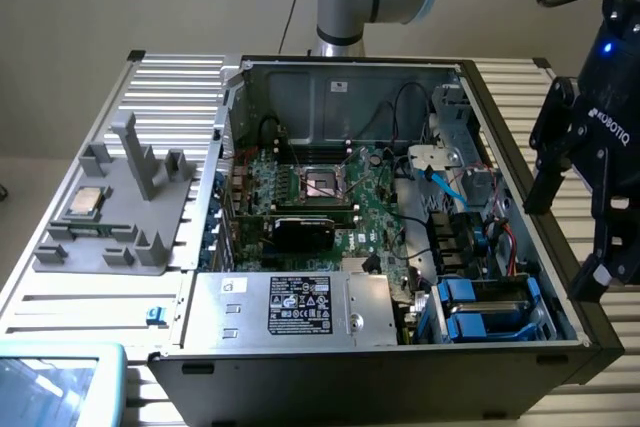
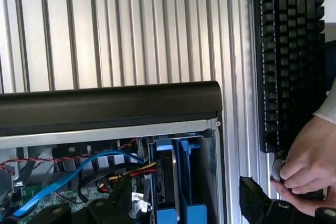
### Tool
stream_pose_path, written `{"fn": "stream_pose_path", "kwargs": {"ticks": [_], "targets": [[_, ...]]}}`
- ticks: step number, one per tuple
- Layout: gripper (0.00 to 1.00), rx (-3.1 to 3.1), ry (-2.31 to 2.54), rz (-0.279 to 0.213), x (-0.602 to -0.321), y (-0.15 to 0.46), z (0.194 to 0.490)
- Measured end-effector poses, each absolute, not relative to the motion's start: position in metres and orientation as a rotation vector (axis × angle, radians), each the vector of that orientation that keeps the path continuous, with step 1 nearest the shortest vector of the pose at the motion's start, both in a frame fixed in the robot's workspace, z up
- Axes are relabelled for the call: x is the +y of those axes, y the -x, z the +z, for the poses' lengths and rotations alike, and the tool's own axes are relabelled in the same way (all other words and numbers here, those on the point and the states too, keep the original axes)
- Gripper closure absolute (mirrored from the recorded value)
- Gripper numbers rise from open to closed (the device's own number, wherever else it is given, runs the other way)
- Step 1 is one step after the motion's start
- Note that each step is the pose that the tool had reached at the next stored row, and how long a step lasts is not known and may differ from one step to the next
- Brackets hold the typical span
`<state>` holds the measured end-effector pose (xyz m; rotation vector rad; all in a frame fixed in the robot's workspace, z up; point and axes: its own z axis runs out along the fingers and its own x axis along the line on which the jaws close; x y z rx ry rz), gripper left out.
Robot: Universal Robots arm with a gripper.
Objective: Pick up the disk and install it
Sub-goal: 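Insert the second disk wire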
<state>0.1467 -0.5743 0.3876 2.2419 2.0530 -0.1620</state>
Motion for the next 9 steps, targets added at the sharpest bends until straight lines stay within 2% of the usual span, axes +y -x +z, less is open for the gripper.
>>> {"fn": "stream_pose_path", "kwargs": {"ticks": [9], "targets": [[0.10, 2.011, -2.226, -0.108, -0.5728, -0.1417, 0.3875]]}}
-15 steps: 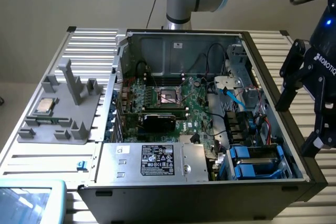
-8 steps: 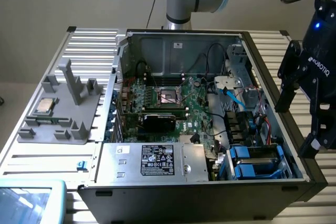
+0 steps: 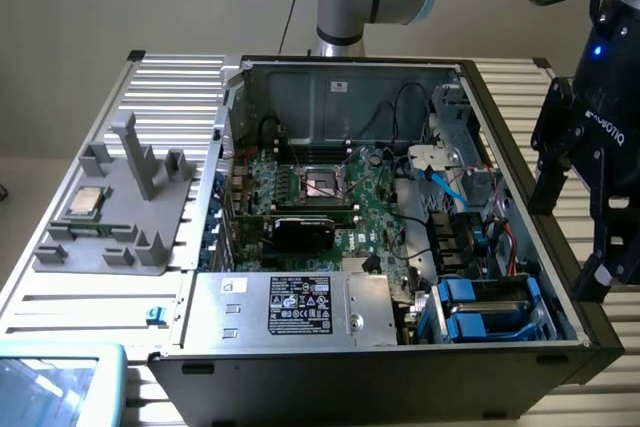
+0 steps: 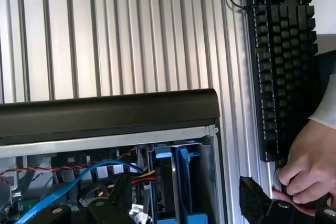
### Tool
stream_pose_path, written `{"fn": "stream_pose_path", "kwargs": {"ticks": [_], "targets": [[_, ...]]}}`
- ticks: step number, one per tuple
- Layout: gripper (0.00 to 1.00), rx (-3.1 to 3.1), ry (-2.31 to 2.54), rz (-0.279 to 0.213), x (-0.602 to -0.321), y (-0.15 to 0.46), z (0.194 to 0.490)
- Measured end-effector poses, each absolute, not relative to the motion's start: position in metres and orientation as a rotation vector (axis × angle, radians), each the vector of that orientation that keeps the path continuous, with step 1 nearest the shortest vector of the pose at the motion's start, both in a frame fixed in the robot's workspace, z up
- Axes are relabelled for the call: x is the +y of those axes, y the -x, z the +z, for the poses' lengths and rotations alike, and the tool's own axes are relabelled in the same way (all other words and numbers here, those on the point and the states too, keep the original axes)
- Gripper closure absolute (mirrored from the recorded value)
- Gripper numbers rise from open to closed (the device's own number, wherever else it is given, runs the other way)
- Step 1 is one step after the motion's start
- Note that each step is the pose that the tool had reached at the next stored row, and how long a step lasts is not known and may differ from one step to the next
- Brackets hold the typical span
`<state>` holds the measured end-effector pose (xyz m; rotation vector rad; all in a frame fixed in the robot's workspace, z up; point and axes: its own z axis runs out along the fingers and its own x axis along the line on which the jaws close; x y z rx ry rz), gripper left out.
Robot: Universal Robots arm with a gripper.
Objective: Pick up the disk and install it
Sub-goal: 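Insert the second disk wire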
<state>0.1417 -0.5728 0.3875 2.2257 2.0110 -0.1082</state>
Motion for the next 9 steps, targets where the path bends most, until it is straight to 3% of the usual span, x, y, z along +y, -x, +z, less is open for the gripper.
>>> {"fn": "stream_pose_path", "kwargs": {"ticks": [9], "targets": [[0.10, 1.988, -2.244, -0.106, -0.5724, -0.1386, 0.3875]]}}
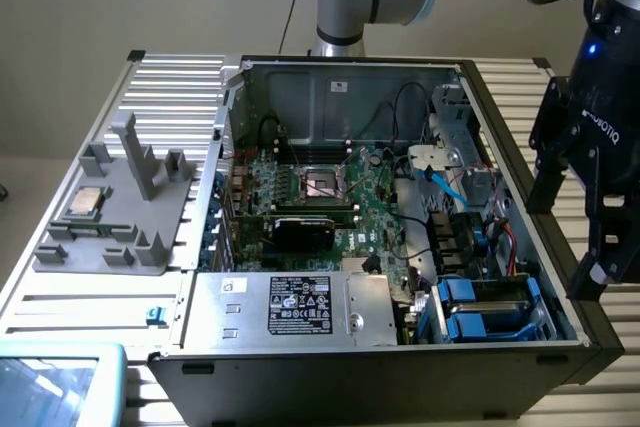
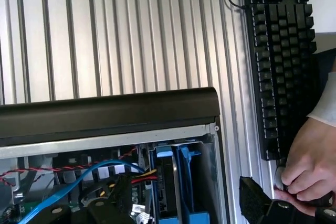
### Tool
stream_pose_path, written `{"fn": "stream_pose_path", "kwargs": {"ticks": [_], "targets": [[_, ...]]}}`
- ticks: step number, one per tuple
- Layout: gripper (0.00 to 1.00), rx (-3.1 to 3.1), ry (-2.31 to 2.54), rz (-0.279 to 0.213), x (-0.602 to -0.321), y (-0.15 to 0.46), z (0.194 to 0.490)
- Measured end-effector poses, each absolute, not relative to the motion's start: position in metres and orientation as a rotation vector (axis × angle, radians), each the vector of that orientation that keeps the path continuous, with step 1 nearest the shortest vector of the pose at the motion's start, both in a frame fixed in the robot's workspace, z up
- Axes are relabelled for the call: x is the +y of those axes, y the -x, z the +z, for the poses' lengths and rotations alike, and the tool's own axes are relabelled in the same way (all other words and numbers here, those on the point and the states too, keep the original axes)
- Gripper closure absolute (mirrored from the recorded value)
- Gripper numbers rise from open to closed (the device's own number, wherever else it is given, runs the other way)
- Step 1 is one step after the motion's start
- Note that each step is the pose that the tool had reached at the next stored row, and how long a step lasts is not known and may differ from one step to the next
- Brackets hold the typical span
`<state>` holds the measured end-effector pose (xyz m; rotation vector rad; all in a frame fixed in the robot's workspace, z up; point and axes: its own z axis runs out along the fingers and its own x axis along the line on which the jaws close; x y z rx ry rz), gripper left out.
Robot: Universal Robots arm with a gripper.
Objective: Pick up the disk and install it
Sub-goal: 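Insert the second disk wire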
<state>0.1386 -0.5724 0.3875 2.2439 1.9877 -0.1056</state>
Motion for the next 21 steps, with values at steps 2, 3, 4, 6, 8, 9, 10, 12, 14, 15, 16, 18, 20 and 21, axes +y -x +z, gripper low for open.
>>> {"fn": "stream_pose_path", "kwargs": {"ticks": [2, 3, 4, 6, 8, 9, 10, 12, 14, 15, 16, 18, 20, 21], "targets": [[0.10, 1.977, -2.249, -0.101, -0.572, -0.138, 0.387], [0.10, 1.971, -2.251, -0.098, -0.572, -0.137, 0.387], [0.10, 1.966, -2.253, -0.094, -0.572, -0.137, 0.387], [0.10, 1.956, -2.254, -0.086, -0.572, -0.136, 0.386], [0.10, 1.952, -2.251, -0.078, -0.572, -0.131, 0.386], [0.10, 1.952, -2.251, -0.077, -0.572, -0.131, 0.386], [0.10, 1.952, -2.252, -0.077, -0.572, -0.131, 0.386], [0.10, 1.952, -2.252, -0.077, -0.572, -0.130, 0.386], [0.10, 1.951, -2.252, -0.076, -0.572, -0.126, 0.386], [0.10, 1.950, -2.253, -0.075, -0.572, -0.124, 0.386], [0.10, 1.948, -2.253, -0.075, -0.572, -0.122, 0.386], [0.10, 1.944, -2.256, -0.074, -0.572, -0.119, 0.386], [0.10, 1.933, -2.266, -0.074, -0.572, -0.117, 0.385], [0.10, 1.923, -2.274, -0.075, -0.572, -0.117, 0.385]]}}
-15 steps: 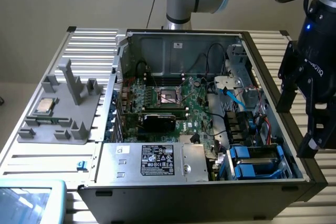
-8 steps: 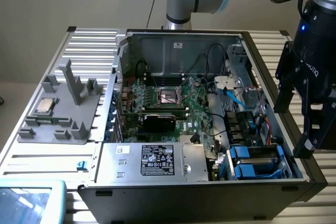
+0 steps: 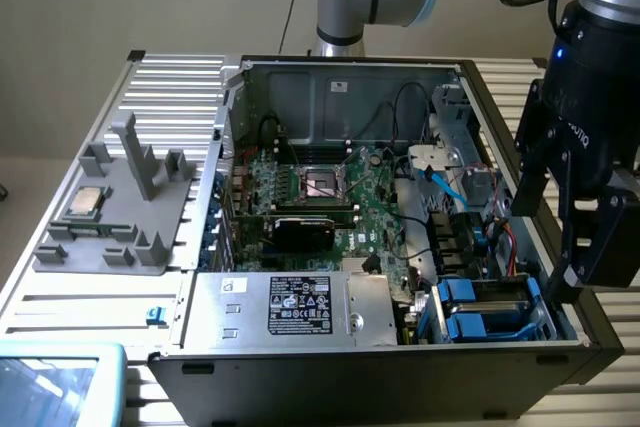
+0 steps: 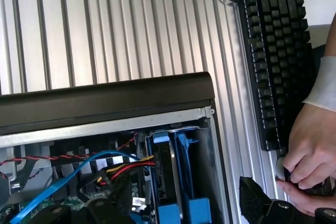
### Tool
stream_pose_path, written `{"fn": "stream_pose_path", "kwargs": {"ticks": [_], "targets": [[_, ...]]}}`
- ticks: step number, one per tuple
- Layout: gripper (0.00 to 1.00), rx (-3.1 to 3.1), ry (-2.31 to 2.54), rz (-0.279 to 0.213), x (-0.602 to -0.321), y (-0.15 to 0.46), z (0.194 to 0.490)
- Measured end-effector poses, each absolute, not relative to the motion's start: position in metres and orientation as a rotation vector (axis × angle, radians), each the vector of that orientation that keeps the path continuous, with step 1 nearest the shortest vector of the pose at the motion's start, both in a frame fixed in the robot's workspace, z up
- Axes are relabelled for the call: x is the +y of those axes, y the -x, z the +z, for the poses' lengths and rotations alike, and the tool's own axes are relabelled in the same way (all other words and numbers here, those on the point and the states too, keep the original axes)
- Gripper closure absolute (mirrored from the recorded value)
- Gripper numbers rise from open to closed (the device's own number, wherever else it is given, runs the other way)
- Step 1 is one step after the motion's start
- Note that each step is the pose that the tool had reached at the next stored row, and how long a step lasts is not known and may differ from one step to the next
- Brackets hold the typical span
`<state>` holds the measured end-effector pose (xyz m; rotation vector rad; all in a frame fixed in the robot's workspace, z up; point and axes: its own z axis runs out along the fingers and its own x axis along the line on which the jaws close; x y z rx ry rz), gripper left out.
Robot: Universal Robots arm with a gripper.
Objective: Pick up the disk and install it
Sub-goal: 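Insert the second disk wire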
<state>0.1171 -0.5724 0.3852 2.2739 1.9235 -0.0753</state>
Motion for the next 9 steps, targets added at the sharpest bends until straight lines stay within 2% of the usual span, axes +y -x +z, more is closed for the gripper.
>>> {"fn": "stream_pose_path", "kwargs": {"ticks": [9], "targets": [[0.10, 1.853, -2.332, -0.083, -0.5724, -0.1169, 0.3841]]}}
